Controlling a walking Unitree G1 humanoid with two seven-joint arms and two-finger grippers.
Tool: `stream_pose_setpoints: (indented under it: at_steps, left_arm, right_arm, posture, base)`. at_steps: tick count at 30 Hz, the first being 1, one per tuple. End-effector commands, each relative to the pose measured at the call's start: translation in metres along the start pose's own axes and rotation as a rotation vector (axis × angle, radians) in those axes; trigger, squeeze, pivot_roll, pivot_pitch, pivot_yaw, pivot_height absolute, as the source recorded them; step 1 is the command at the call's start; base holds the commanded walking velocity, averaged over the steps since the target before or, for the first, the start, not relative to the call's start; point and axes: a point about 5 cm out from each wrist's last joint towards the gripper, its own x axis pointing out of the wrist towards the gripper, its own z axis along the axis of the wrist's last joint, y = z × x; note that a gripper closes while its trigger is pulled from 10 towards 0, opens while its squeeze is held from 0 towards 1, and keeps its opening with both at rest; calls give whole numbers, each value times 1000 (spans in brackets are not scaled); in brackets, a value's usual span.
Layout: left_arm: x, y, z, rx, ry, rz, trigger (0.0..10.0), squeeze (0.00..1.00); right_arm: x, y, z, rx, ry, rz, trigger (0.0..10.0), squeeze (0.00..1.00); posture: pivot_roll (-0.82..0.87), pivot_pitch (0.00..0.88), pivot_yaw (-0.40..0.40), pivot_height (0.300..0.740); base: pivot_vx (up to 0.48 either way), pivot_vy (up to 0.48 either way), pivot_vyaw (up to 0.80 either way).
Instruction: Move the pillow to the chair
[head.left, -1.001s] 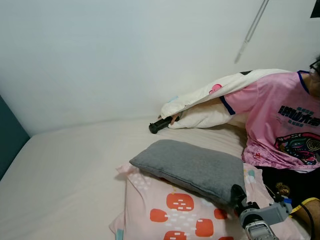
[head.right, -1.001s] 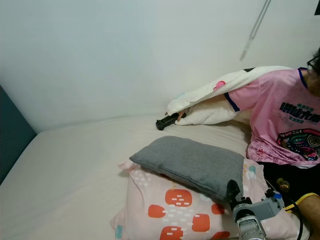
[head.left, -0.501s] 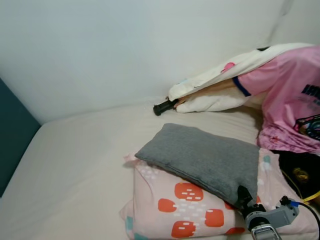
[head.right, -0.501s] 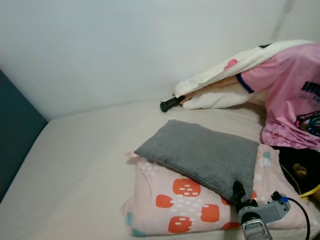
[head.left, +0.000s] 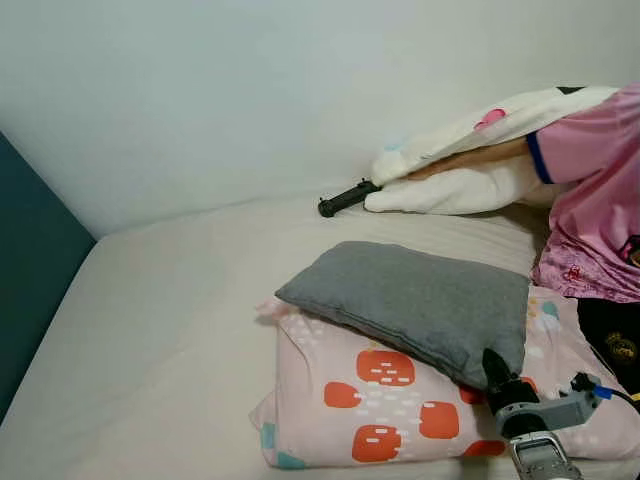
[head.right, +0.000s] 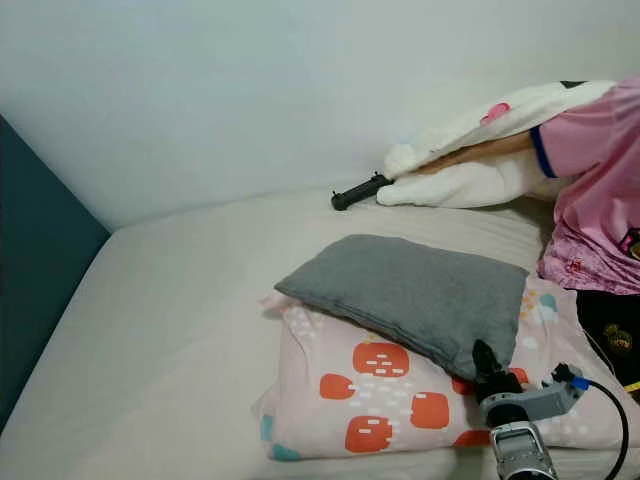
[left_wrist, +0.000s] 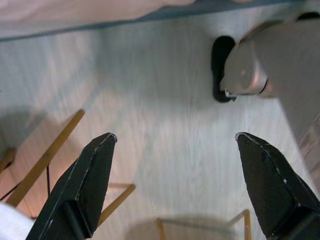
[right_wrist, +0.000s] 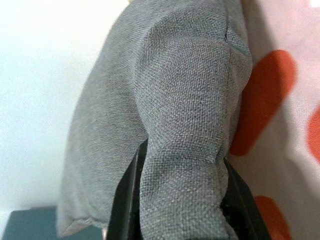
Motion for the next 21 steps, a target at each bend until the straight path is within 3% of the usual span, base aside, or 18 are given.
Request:
stream_pose_setpoints:
  at_steps: [1, 8, 11, 14, 17, 18, 19, 21]
  left_arm:
    - [1, -5, -5, -5, 27, -2, 10000, 0]
    - [6, -12, 4, -18, 10, -11, 10000, 0]
    - [11, -19, 13, -31, -5, -15, 10000, 0]
    - [12, -21, 14, -34, -8, -16, 10000, 0]
    - [16, -29, 25, -44, -18, -20, 10000, 0]
    - [16, -29, 25, -44, -18, -20, 10000, 0]
    - [18, -32, 29, -53, -26, -21, 10000, 0]
    - [20, -35, 33, -61, -33, -21, 10000, 0]
  right_arm:
    - [0, 3, -15, 7, 63, 29, 0, 0]
    - [5, 10, -19, -41, 77, 69, 0, 0]
    - [25, 53, -23, -40, 80, 356, 0, 0]
    - [29, 64, -24, -36, 82, 426, 0, 0]
    - [43, 128, -44, -76, 169, 734, 0, 0]
    - [43, 128, -44, -76, 169, 734, 0, 0]
    - [44, 144, -54, -103, 219, 801, 0, 0]
    - [45, 152, -63, -129, 259, 830, 0, 0]
  posture:
    - [90, 209, 173, 740]
    - [55, 187, 149, 740]
    - [11, 164, 132, 740]
    - [11, 164, 132, 740]
    - [-38, 124, 110, 740]
    - [-38, 124, 110, 740]
    - [-57, 100, 88, 740]
    - [-60, 96, 84, 740]
  base:
    - [0, 0, 0]
    - [0, 0, 0]
    - [0, 0, 0]
    - [0, 0, 0]
    - [0, 0, 0]
    - [0, 0, 0]
    - [0, 0, 0]
    - [0, 0, 0]
